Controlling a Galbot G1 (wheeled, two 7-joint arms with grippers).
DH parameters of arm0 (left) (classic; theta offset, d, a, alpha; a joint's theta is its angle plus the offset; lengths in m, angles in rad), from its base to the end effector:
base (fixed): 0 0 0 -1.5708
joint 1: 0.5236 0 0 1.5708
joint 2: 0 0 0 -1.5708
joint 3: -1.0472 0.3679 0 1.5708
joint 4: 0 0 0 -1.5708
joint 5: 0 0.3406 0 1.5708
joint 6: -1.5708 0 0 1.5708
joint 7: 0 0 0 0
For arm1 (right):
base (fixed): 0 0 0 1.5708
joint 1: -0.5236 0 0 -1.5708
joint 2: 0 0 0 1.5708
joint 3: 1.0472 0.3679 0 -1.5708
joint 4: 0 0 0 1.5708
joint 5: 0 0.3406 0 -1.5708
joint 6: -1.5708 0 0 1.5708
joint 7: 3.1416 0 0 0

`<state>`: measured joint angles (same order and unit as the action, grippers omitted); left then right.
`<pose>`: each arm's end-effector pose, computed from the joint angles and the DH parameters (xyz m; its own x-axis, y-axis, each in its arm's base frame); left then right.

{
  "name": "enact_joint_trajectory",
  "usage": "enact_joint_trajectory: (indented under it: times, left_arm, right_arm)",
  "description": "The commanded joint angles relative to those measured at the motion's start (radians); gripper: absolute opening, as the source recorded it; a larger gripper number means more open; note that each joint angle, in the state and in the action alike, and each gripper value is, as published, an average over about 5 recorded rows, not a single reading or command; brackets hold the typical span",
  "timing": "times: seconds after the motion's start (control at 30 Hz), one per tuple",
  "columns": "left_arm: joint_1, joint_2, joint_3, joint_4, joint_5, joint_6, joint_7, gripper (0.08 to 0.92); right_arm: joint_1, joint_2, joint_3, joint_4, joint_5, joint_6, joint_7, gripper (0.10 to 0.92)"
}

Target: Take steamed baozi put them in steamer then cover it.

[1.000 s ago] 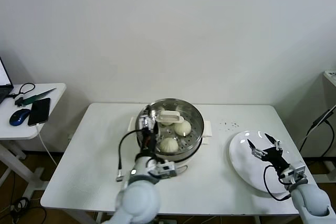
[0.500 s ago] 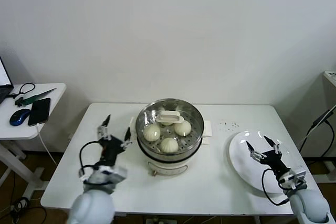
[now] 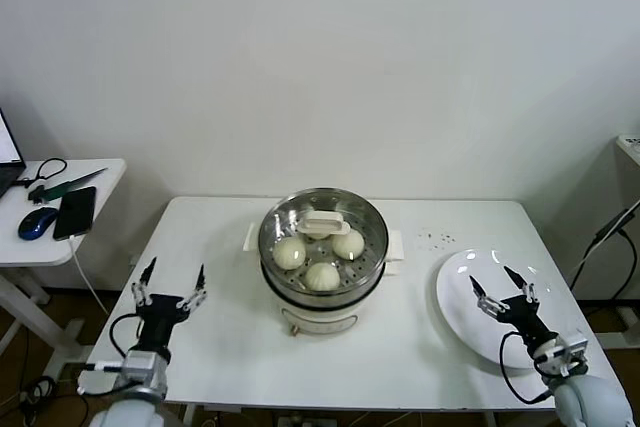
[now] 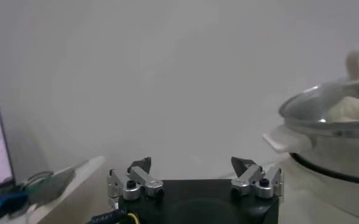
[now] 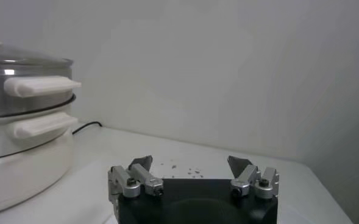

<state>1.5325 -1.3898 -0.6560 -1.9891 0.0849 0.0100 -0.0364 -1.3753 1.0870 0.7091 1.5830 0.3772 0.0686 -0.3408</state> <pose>0.1710 0.0817 -0.3371 -0.9954 -0.0832 0.0484 -0.0647 0.9507 0.3032 0.2225 -0.2248 -0.3850 -0.9620 -0.1870 0.1990 -0.2073 0.9745 -0.0864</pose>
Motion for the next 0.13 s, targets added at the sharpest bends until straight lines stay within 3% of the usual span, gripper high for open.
enact_joint_trajectory:
  times: [0.03, 0.13]
  left_arm:
    - [0.048, -0.033, -0.088, 0.06, -0.184, -0.148, -0.002, 0.823]
    - [0.049, -0.033, -0.088, 0.06, -0.178, -0.149, -0.001, 0.823]
  right_arm:
    - [-0.023, 0.012, 0.006, 0.008, -0.009, 0.016, 0.002, 0.823]
    - [-0.02, 0.017, 0.008, 0.008, -0.019, 0.019, 0.005, 0.823]
